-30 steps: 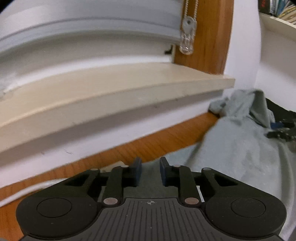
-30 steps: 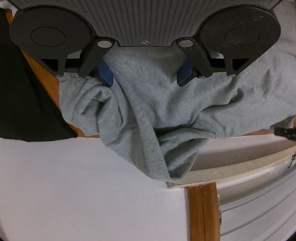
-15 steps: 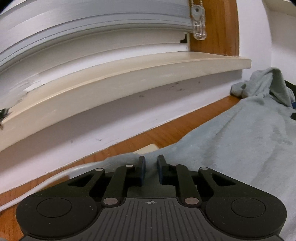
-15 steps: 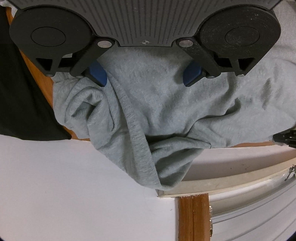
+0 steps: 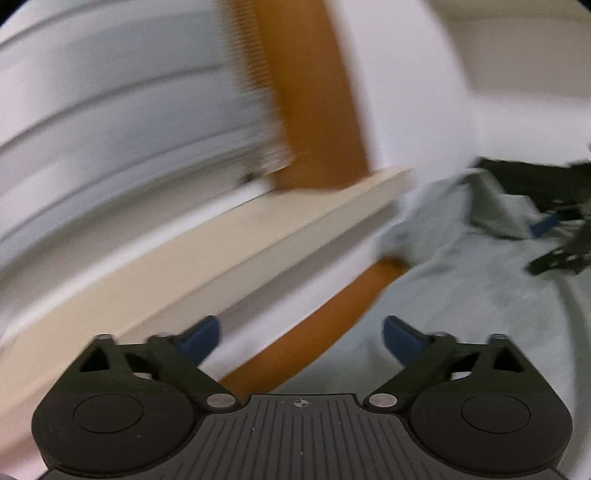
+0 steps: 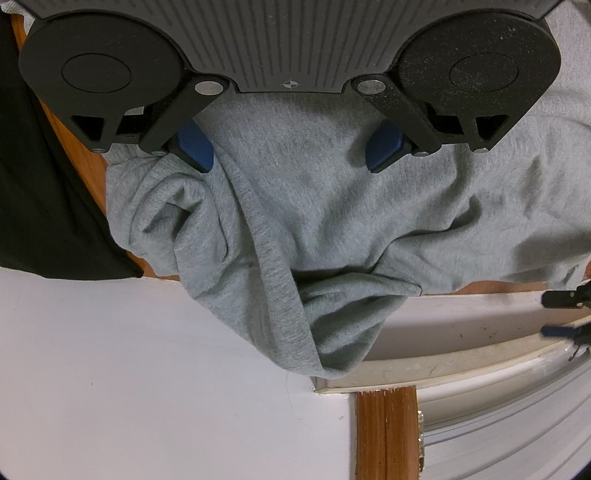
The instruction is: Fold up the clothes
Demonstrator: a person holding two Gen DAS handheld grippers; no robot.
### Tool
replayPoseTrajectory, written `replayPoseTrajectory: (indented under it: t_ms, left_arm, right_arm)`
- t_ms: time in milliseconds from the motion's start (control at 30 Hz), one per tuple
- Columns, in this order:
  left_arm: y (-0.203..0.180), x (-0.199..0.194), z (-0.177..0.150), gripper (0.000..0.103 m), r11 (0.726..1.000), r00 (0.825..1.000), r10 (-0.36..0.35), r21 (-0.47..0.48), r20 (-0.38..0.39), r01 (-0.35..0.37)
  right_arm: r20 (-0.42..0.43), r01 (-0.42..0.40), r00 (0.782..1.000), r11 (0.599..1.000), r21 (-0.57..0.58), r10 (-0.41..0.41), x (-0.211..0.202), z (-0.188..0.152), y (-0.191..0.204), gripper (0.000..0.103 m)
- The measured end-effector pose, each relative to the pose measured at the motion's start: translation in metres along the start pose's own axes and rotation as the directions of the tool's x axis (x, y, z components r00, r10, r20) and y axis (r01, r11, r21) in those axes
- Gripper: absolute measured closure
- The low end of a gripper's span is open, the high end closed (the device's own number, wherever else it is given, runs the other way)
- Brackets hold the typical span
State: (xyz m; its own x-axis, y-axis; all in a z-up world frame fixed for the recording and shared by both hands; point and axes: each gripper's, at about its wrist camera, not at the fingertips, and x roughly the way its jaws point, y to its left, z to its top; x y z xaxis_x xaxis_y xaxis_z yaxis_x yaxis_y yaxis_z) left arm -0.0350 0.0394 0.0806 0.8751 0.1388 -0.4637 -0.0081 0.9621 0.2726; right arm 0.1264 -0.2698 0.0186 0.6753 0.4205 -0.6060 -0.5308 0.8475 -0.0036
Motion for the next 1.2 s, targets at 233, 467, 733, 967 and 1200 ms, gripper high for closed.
replayPoseTrajectory:
  t_ms: [233,467,733,967,1200]
  left_arm:
    - [-0.075,0.069,0.051,0.003,0.987,0.991,-0.128,0.096,-0.045,0.132]
    - [-0.084,0.115,0.035,0.060,0.992,0.990,-0.122,0.020,-0.071,0.124]
    - [-0.043,0.079,0.025,0.092,0.980,0.986,-0.158,-0.114,0.055,0.163]
    - [-0.022,0.069,0.003,0.092,0.960,0.976,-0.191,-0.188,0.109,0.209]
    - [-0.027,0.077,0.010,0.092,0.964,0.979,-0.185,-0.175,0.088,0.198]
  right_arm:
    - [0.000,-0.001,1.000,1.000,0.000,0.001,0.000,0.000,0.000,0.014]
    - [0.024,0.030,0.999,0.999,0.020,-0.030,-0.004,-0.001,-0.003,0.015]
    - [0.057,0.025,0.998,0.997,0.069,-0.029,-0.009,-0.002,-0.012,0.022]
    - [0.172,-0.003,0.985,0.999,0.054,-0.006,-0.043,0.010,-0.026,0.040]
    - [0.119,0.155,0.977,0.976,0.155,-0.174,-0.032,0.043,-0.076,0.040]
